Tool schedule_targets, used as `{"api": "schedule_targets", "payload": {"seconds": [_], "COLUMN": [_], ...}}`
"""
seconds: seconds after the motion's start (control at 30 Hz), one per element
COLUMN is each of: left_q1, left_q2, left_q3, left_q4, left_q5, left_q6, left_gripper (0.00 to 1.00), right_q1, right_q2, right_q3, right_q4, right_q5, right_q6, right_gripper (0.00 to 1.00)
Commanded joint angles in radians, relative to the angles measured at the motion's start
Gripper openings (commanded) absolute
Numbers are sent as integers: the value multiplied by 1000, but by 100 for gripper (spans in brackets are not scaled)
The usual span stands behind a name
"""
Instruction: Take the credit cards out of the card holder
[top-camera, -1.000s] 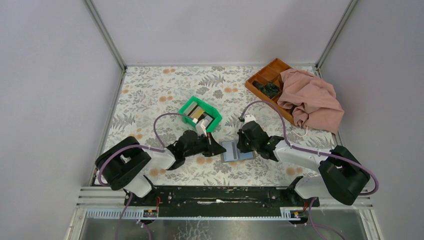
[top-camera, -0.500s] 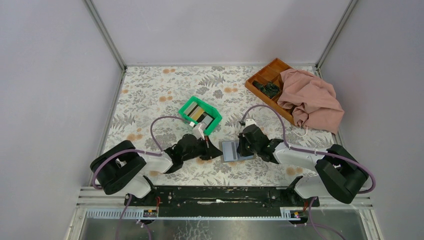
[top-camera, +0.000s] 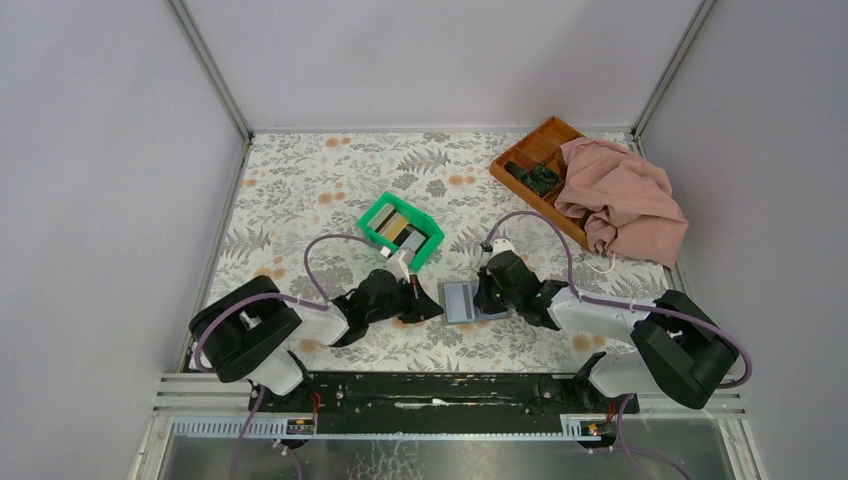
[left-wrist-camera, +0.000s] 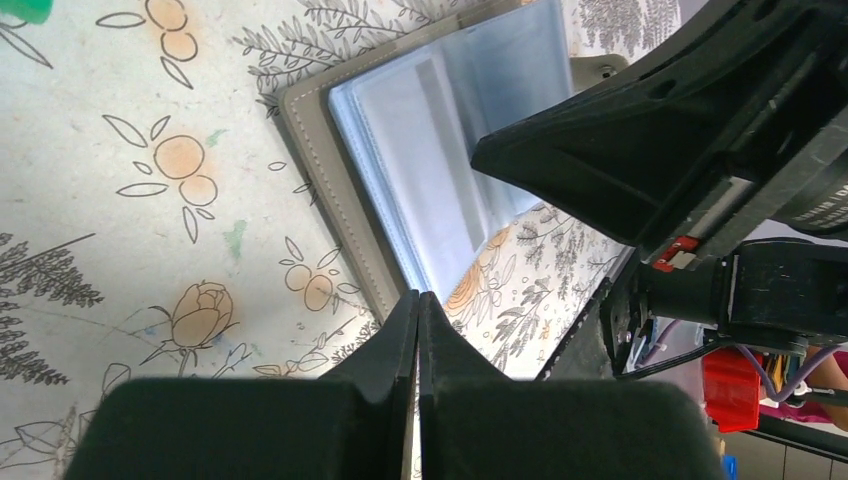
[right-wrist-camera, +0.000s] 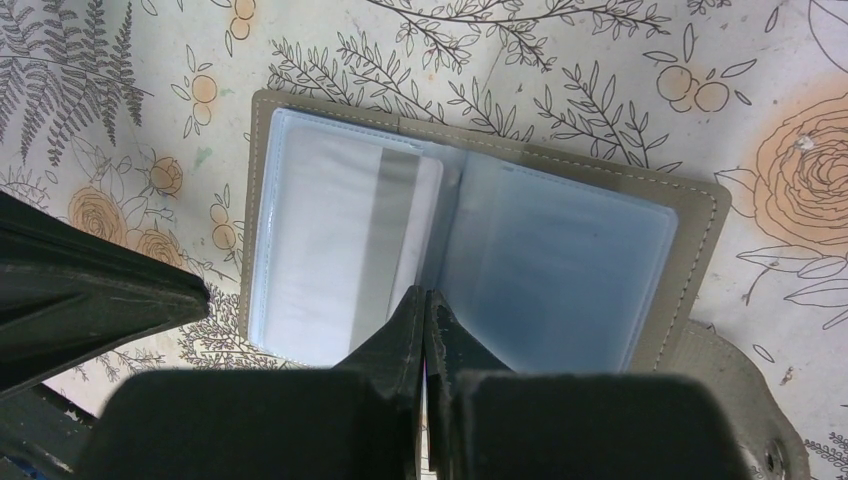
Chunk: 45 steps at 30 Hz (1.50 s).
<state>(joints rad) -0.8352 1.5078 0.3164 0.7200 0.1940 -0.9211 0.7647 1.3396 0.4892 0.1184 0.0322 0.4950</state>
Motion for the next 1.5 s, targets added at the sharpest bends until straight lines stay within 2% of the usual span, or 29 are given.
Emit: {"api": "schedule_targets", "payload": {"seconds": [0.0,1.03,1.23,1.47], "left_q1": [-2,-2,-2,-2], "left_q2": [33,183,161,46], "left_q3": [13,58,73,64], "left_q4": [70,152,110,-3], "left_q5": [-11,21,36,-1], "left_q6": [2,-59,-54,-21], "left_gripper": [0,0,0,0], "right_q1": [-4,-4,-5,-4], "right_q2": [-16,13,14,-3], "right_q3": [-14,-27,-30,-28], "right_q4": [15,49,48,40], "right_q5": [-11,-34,-31,-27], "right_q6": [8,10,13,12], "right_gripper": [0,0,0,0]}}
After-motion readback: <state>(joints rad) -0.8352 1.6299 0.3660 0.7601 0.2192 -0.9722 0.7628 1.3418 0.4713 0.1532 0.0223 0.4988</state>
